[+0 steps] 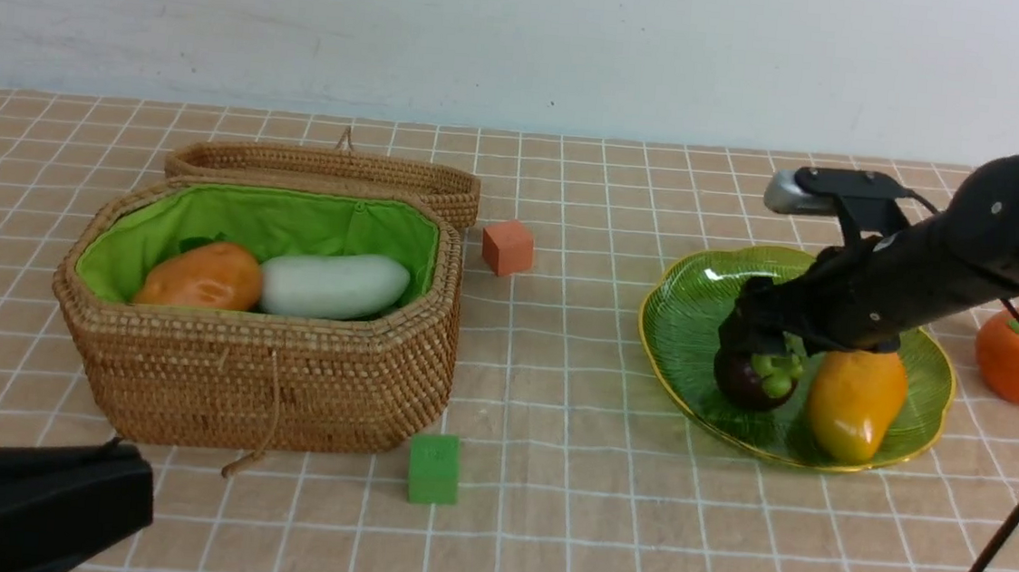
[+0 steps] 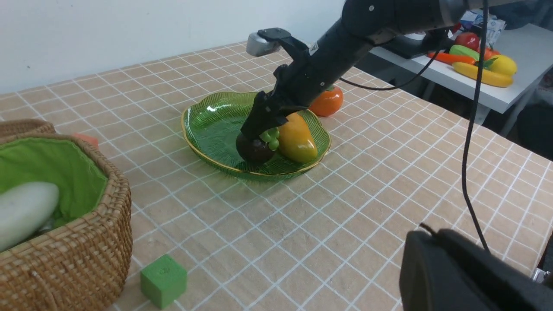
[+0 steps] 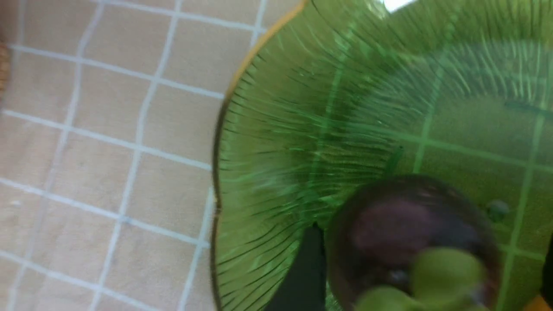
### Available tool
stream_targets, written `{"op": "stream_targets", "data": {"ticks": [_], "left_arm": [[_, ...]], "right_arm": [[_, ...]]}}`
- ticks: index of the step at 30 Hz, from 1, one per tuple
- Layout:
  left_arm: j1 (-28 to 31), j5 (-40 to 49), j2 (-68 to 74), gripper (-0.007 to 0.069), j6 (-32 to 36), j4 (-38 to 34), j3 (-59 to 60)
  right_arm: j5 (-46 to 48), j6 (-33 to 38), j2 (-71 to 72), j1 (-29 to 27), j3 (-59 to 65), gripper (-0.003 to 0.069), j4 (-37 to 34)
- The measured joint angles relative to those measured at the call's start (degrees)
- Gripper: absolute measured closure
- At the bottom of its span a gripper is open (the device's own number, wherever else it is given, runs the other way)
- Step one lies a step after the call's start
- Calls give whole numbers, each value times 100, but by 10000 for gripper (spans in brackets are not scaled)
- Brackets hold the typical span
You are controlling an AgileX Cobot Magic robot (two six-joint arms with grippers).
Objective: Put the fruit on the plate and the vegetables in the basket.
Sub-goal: Use the right arm to grab a mangosteen and put it into the right plate, then grab a tomato with your right arm and place it on the plate on the right.
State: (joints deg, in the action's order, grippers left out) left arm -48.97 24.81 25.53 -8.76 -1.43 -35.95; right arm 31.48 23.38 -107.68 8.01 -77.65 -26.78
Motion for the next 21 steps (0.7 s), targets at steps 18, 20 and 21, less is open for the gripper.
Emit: {"op": "stream_targets", "data": {"ticks": [18,20,21], "left_arm": [[0,-206,0,638,0,107,2],[0,-200,0,638,0,108,2],[0,-200,0,638,0,108,2]], "right_arm": [[623,-2173,435,-2782,-56,162,869],[430,-2037,189,-2947,-56,130,540],[398,-1989,137,-2994,-56,117,473]]}}
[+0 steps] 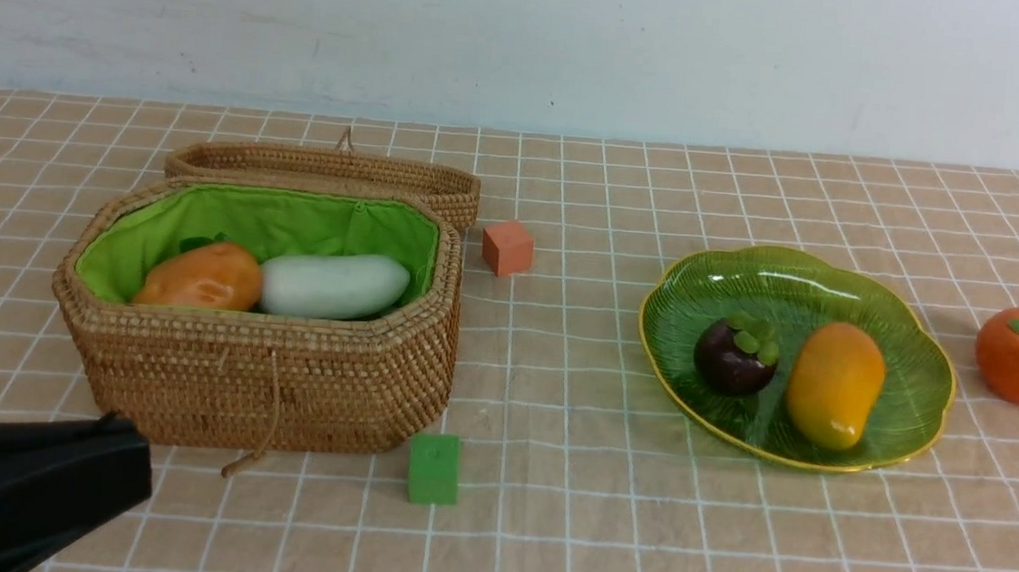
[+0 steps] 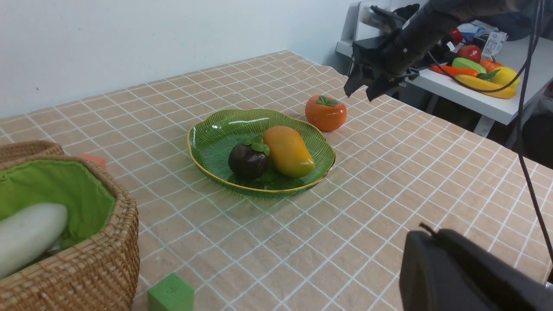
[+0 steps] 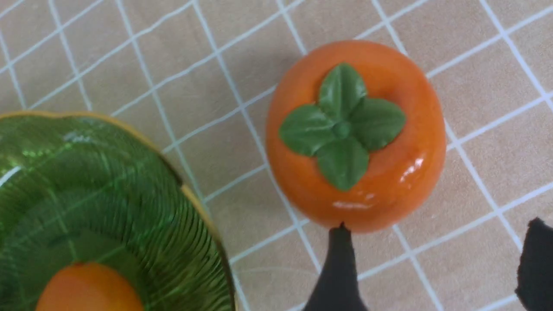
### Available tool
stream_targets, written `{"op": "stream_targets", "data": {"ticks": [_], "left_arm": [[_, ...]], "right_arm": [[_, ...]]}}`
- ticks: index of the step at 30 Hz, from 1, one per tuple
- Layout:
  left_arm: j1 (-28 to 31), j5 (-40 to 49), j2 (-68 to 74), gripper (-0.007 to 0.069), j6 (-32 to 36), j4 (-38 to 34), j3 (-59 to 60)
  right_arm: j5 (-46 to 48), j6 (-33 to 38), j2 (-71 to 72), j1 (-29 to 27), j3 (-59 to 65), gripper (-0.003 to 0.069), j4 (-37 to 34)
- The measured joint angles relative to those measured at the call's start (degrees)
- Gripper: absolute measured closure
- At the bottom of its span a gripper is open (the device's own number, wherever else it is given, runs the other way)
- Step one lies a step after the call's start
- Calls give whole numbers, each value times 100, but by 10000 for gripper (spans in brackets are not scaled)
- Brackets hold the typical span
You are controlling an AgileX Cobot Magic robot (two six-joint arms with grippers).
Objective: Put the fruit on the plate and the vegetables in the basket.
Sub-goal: Grab a tomato with your right arm and place it on the plate on the right.
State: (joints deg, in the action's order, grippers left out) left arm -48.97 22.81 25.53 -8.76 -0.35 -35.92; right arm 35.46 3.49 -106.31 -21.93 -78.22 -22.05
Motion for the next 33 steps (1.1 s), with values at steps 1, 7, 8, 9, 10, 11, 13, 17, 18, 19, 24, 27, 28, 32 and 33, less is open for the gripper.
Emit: {"op": "stream_targets", "data": {"ticks": [1,7,8,9,10,11,13,17,18,19,24,27,28,32,33], "left_arm": [[0,0,0,638,0,35,0],[0,-11,0,638,0,35,4],[0,-17,0,638,0,35,4],[0,-35,0,638,0,35,4],[0,-48,0,638,0,35,4],[0,-72,0,638,0,35,4],[0,-118,0,638,0,35,4],[0,-184,0,638,-6,35,4],[0,-184,0,638,-6,35,4],[0,-184,0,638,-6,35,4],[0,-184,0,638,-6,35,4],[0,-184,0,638,-6,35,4],[0,-184,0,638,-6,35,4],[0,-184,0,638,-6,35,4],[0,-184,0,638,-6,35,4]], "right_arm": [[-77,128,-201,-93,-39,85,-261],[-341,706,-849,-258,-410,19,-1082],[-371,755,-939,-263,-494,19,-1166],[-397,795,-1056,-263,-574,19,-1232],[-400,812,-1151,-263,-637,19,-1306],[-388,818,-1238,-263,-729,19,-1441],[-327,824,-1371,-263,-911,20,-1540],[-107,885,-1510,-263,-1065,24,-1686],[-79,954,-1509,-257,-1069,25,-1754],[-46,1074,-1511,-257,-1069,27,-1858],[174,1501,-1549,-257,-1069,37,-2275],[343,1771,-1549,-257,-1069,46,-2507],[352,1861,-1549,-257,-1069,50,-2585],[359,2166,-1549,-257,-1069,90,-2796],[359,2261,-1549,-257,-1069,102,-2825]]}}
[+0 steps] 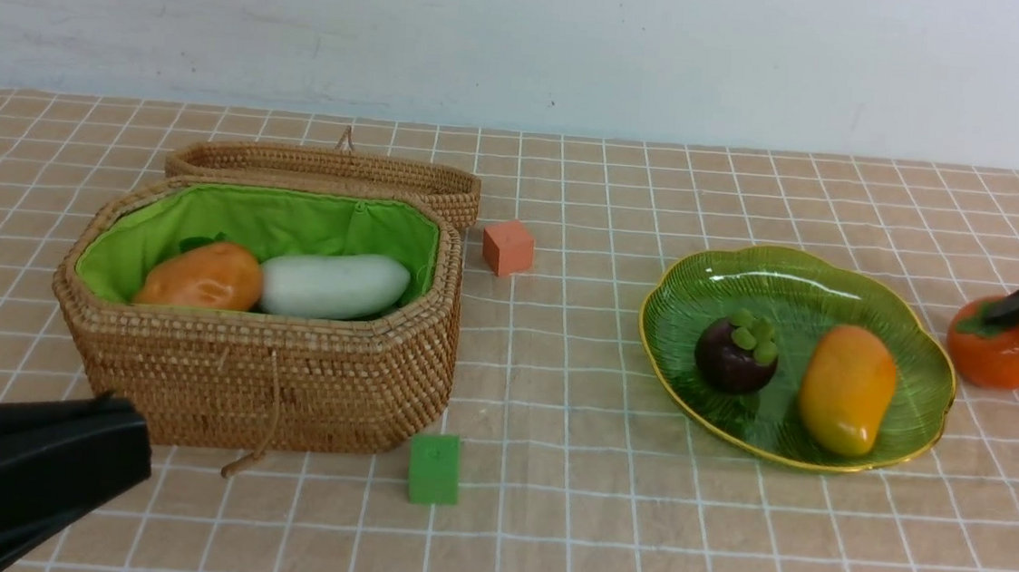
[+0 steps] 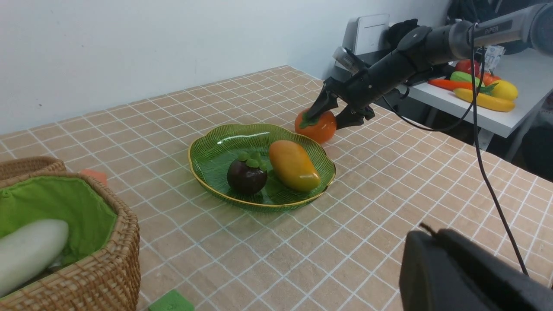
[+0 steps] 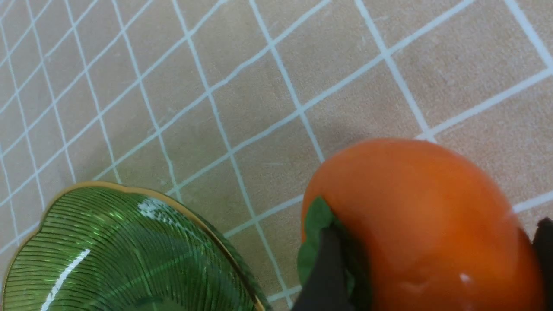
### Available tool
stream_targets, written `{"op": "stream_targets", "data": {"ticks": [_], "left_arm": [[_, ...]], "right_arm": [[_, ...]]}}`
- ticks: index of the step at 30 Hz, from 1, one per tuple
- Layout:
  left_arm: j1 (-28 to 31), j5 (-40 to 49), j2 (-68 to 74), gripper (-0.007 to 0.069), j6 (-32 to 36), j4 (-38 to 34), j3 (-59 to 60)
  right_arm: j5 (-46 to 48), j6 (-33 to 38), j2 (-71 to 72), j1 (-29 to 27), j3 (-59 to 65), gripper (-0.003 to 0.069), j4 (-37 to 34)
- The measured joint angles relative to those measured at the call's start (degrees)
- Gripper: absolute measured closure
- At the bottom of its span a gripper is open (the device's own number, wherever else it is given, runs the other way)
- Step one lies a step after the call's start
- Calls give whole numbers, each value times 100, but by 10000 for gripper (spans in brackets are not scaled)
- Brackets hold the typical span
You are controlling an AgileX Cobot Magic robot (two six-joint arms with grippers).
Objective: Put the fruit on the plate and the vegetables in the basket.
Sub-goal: Grab a tomato with your right arm and place it on the plate on the right.
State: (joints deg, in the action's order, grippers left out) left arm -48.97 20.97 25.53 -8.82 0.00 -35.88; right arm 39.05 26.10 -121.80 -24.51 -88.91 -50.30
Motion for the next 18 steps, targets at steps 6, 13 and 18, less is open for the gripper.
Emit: {"op": "stream_targets", "data": {"ticks": [6,13,18], "left_arm": [[0,0,0,636,0,0,0],[0,0,0,634,-4,0,0],[0,0,0,634,-6,0,0]], "right_arm": [[5,542,-59,17,0,172,-191],[24,873,-106,62,-32,172,-277],[56,937,-52,40,-32,172,-196]]}}
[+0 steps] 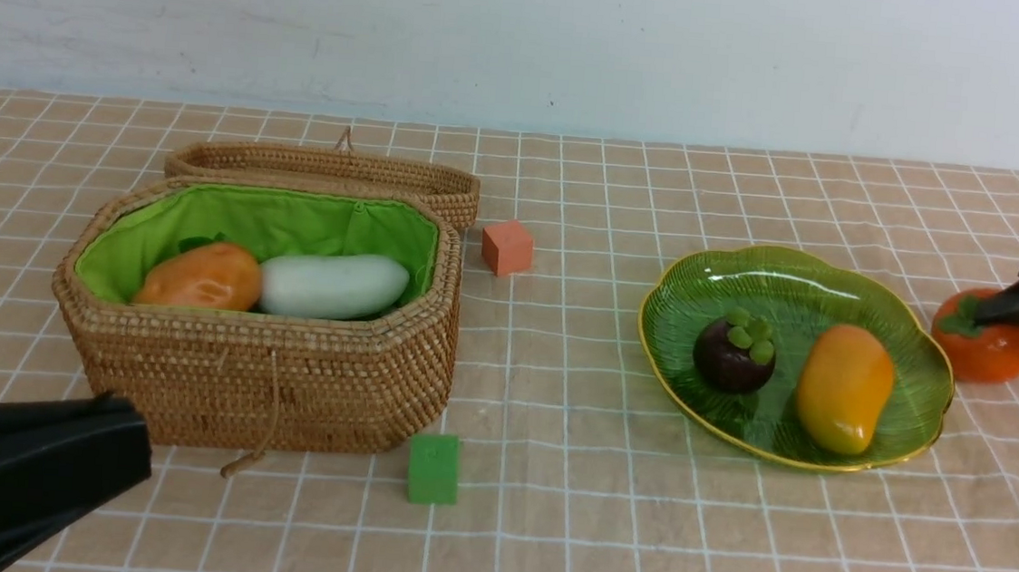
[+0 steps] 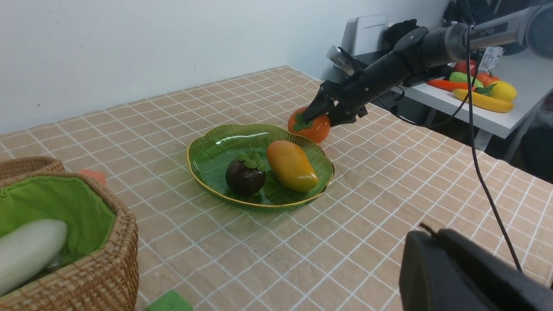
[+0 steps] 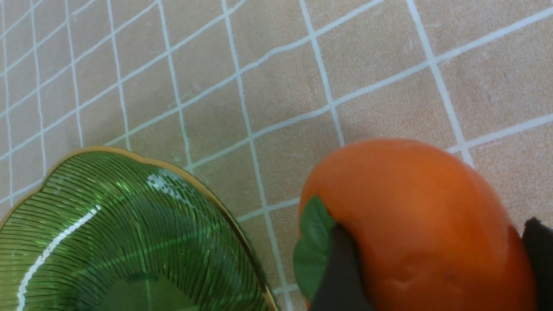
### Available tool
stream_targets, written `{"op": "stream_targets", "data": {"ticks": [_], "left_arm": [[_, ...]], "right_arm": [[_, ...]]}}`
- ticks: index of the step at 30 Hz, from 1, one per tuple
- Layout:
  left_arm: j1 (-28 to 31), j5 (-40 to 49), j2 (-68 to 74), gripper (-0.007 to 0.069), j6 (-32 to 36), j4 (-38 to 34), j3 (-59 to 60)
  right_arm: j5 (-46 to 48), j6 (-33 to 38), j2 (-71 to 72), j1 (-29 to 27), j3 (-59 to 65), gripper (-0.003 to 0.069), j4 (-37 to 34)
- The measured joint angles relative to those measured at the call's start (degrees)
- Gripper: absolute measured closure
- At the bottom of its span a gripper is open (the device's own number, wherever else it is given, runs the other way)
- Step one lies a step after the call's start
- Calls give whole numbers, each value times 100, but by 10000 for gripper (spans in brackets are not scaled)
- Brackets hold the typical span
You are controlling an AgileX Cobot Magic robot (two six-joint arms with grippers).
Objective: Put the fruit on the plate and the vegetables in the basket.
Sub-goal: Grab a tomato with your right arm and place it on the plate on the right.
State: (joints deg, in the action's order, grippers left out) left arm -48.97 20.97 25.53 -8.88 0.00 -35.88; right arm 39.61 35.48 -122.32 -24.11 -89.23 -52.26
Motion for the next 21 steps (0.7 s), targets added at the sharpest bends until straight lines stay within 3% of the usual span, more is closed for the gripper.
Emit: {"op": "stream_targets", "data": {"ticks": [9,15,21], "left_arm": [[0,-31,0,634,-5,0,0],[0,-45,0,634,-5,0,0],[0,-11,0,633,-5,0,0]], "right_arm": [[834,0,1000,-212,44,172,168],[1145,0,1270,962,38,172,63],[101,24,732,1905,45,172,199]]}}
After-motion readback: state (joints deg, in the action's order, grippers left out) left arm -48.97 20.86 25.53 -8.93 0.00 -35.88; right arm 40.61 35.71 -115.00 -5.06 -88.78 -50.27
